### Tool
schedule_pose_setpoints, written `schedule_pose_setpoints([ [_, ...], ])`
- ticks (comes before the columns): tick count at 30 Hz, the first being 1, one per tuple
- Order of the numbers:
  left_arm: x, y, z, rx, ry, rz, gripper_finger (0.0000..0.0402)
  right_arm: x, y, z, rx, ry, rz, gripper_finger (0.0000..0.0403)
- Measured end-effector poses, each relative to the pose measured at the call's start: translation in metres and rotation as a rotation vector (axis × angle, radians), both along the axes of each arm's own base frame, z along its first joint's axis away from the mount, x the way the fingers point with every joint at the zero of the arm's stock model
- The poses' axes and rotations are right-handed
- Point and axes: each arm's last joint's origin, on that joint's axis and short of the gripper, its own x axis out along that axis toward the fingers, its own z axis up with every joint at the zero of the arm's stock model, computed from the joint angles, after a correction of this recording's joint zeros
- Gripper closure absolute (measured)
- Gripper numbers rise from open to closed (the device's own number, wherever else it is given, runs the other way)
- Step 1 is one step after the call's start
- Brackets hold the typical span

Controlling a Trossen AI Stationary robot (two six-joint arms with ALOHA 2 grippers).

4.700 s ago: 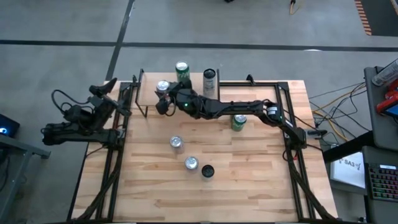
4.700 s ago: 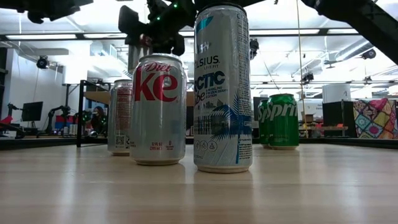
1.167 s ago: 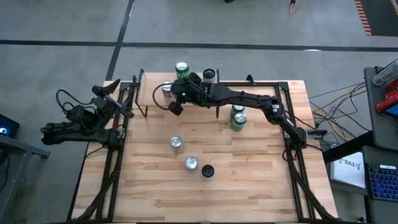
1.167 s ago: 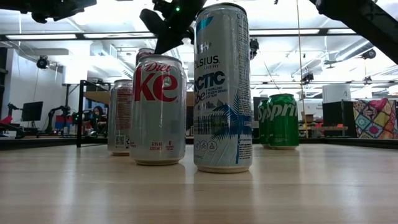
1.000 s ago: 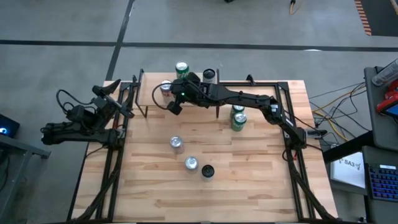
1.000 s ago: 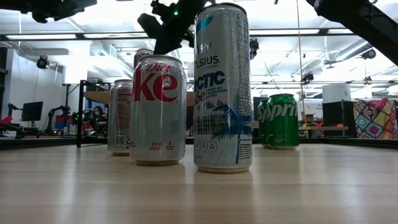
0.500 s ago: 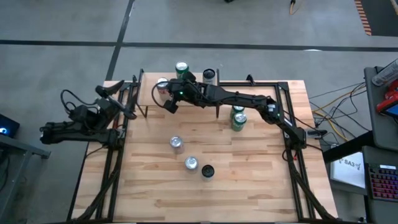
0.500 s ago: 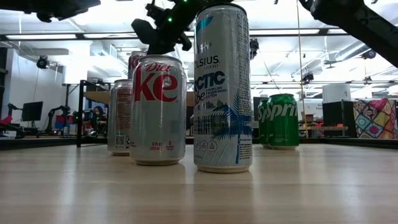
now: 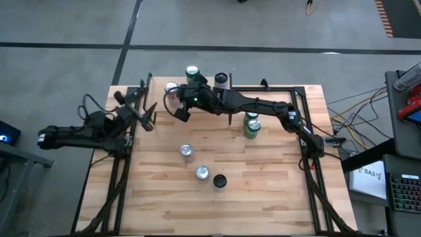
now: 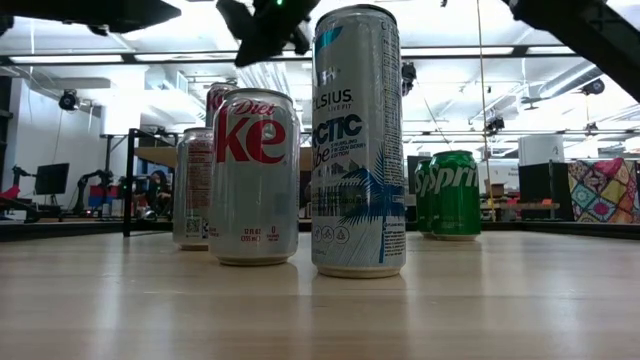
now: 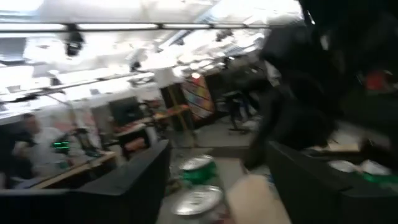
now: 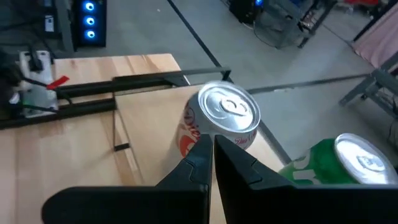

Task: Place canned beverage on shelf
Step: Put the bottom right red-silver soda can on the shelf

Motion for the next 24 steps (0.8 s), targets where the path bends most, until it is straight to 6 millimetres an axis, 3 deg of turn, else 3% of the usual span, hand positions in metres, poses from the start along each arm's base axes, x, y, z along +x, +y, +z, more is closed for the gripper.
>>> schedule_pose_setpoints([
  [5,0.023,-0.003,-0.006,-0.057,0.052,-0.135,0.0254,-0.024,0.015,0.030,-0.018,0.015,0.033,0.0394],
  [11,0.052,-0.002,-0.026,-0.145,0.164,-0.143,0.0387,-0.056,0.025,0.059,-0.016,0.058,0.050,0.0394],
  [17,0.071,0.003,-0.043,-0.196,0.214,0.051,0.0397,-0.076,0.032,0.075,-0.007,0.072,0.058,0.0394],
  [24,0.088,0.021,-0.056,-0.221,0.222,0.166,0.0401,-0.080,0.034,0.076,-0.017,0.100,0.069,0.0394],
])
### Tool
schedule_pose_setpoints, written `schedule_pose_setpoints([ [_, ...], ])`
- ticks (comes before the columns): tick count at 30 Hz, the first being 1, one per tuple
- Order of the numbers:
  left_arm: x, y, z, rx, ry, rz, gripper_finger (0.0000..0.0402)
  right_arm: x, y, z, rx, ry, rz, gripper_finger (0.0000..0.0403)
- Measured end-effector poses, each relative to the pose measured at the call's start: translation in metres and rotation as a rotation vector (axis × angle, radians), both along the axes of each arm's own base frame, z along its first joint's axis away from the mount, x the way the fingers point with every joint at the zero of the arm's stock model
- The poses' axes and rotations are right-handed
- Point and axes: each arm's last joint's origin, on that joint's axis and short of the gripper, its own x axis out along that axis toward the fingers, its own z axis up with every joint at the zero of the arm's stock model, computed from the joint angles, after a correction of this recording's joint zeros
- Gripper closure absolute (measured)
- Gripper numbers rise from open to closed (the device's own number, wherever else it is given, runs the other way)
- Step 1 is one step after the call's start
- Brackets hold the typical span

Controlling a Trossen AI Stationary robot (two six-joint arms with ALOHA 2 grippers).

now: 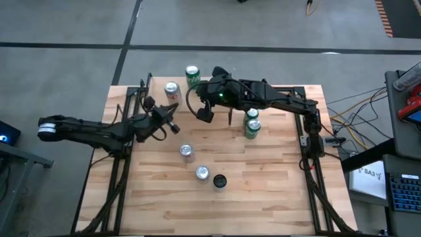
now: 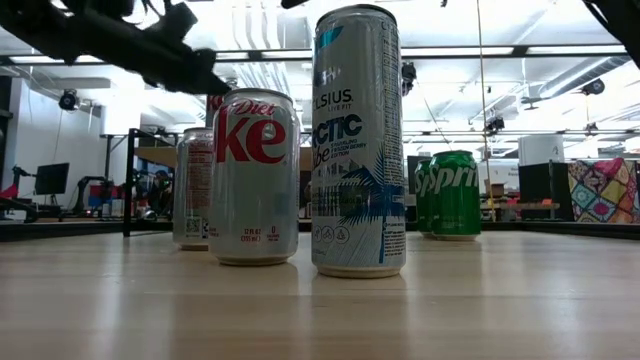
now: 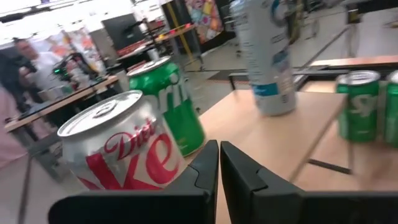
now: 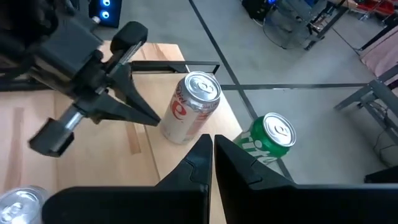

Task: Place canned beverage on shelf
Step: Put the bottom right red-silver soda can on the shelf

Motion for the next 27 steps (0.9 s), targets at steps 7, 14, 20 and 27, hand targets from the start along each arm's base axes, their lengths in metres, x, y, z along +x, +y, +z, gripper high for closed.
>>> schedule_pose_setpoints([
  [7,0.004,0.022,-0.009,-0.004,0.024,0.101,0.0401,-0.001,0.000,-0.002,-0.002,0.026,0.003,0.0394],
  [14,0.002,0.032,-0.007,-0.001,0.000,0.150,0.0402,-0.002,0.000,-0.003,0.000,0.041,0.003,0.0394],
  [20,-0.001,0.040,-0.007,-0.002,-0.006,0.186,0.0402,-0.002,0.000,-0.005,0.004,0.053,0.001,0.0394],
  [27,-0.005,0.049,-0.007,-0.002,-0.007,0.235,0.0402,-0.003,0.000,-0.005,0.005,0.059,0.000,0.0394],
])
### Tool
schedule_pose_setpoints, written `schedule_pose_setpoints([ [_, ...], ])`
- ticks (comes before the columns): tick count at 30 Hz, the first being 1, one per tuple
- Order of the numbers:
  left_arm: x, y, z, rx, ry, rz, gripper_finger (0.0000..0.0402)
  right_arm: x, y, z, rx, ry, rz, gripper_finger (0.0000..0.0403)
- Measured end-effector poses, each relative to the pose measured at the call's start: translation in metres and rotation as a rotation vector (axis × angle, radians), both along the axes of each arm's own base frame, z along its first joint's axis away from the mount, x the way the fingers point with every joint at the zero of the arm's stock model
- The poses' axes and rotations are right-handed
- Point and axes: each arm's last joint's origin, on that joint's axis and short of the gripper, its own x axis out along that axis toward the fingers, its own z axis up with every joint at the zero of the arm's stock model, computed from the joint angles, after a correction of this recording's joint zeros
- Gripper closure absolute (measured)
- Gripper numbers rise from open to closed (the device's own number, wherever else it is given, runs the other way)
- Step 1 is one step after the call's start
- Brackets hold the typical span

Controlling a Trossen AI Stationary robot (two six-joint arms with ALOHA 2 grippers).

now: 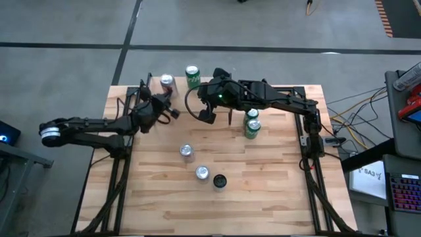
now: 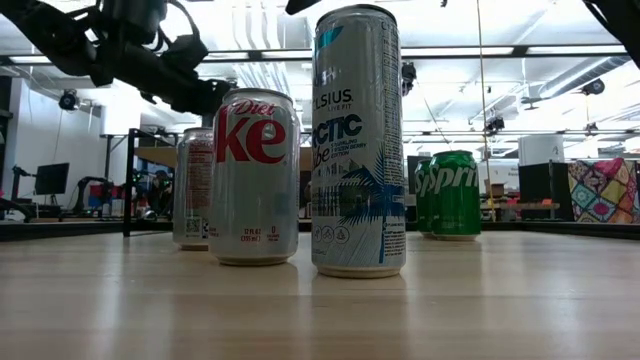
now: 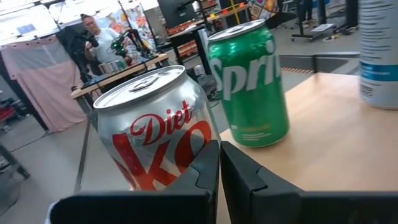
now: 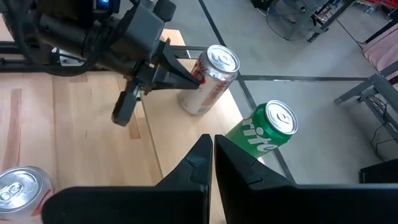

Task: Place canned beverage on shelf
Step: Put the bottom right red-silver soda can on the shelf

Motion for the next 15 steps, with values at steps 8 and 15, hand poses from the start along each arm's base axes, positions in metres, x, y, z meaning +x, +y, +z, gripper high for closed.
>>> schedule_pose_setpoints([
  [8,-0.002,0.004,0.001,0.001,-0.003,0.024,0.0402,-0.001,0.000,-0.002,0.015,0.015,-0.010,0.0394],
  [15,-0.007,-0.006,0.012,0.023,-0.049,-0.019,0.0401,-0.007,0.001,-0.002,0.019,0.058,-0.010,0.0394],
])
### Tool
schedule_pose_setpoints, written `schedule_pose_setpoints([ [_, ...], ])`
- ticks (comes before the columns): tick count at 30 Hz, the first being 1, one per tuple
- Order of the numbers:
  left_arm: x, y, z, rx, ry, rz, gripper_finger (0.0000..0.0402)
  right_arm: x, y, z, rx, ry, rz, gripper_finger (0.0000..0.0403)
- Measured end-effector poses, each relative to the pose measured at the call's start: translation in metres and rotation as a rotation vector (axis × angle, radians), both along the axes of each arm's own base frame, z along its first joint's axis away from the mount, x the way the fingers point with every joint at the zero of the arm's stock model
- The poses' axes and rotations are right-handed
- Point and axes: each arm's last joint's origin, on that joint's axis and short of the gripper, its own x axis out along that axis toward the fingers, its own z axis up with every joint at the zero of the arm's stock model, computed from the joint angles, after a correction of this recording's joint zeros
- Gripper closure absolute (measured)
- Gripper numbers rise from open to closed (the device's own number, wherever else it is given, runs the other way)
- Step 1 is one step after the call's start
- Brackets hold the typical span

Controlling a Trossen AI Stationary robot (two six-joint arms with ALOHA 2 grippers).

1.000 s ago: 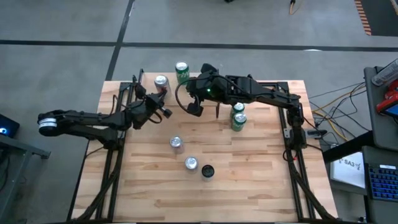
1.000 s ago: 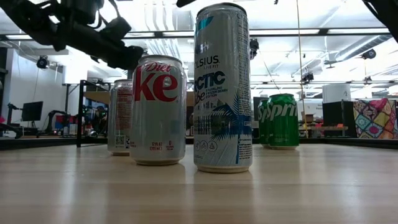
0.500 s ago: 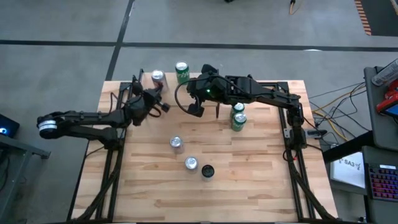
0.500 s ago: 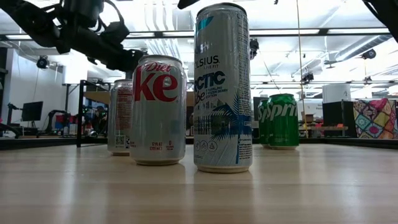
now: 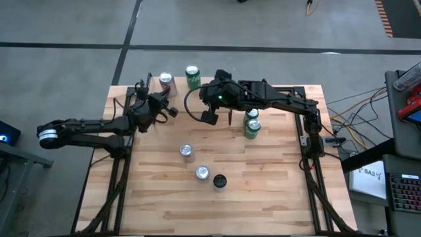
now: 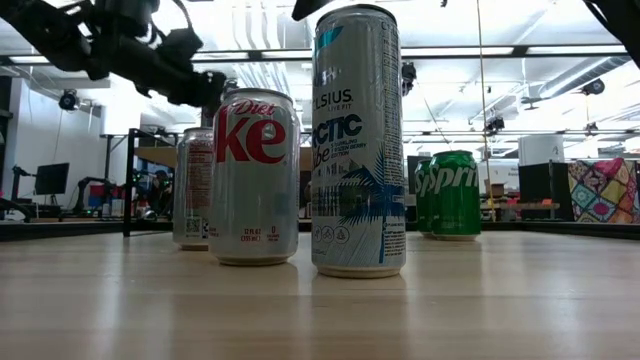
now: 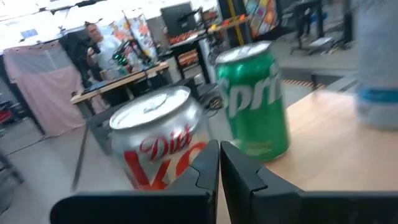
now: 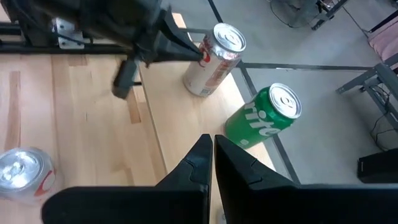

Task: Place canned beverage on shelf
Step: Put the bottom right red-silver soda can on the shelf

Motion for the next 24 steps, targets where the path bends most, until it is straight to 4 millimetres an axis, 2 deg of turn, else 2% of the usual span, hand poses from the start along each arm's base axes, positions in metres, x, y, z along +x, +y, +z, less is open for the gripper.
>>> schedule_pose_setpoints([
  [5,-0.004,-0.016,0.015,0.019,-0.080,-0.123,0.0402,-0.018,0.001,0.010,0.002,0.030,0.000,0.0394],
  [10,0.001,-0.024,0.046,0.007,-0.105,-0.205,0.0402,-0.037,0.003,0.023,0.003,0.036,0.000,0.0394],
  [18,0.012,-0.014,0.106,0.011,0.071,-0.170,0.0402,-0.057,0.006,0.038,0.032,0.012,0.040,0.0394],
  [24,0.012,-0.002,0.137,-0.039,0.209,-0.116,0.0402,-0.065,0.009,0.043,0.095,-0.008,0.093,0.0394],
])
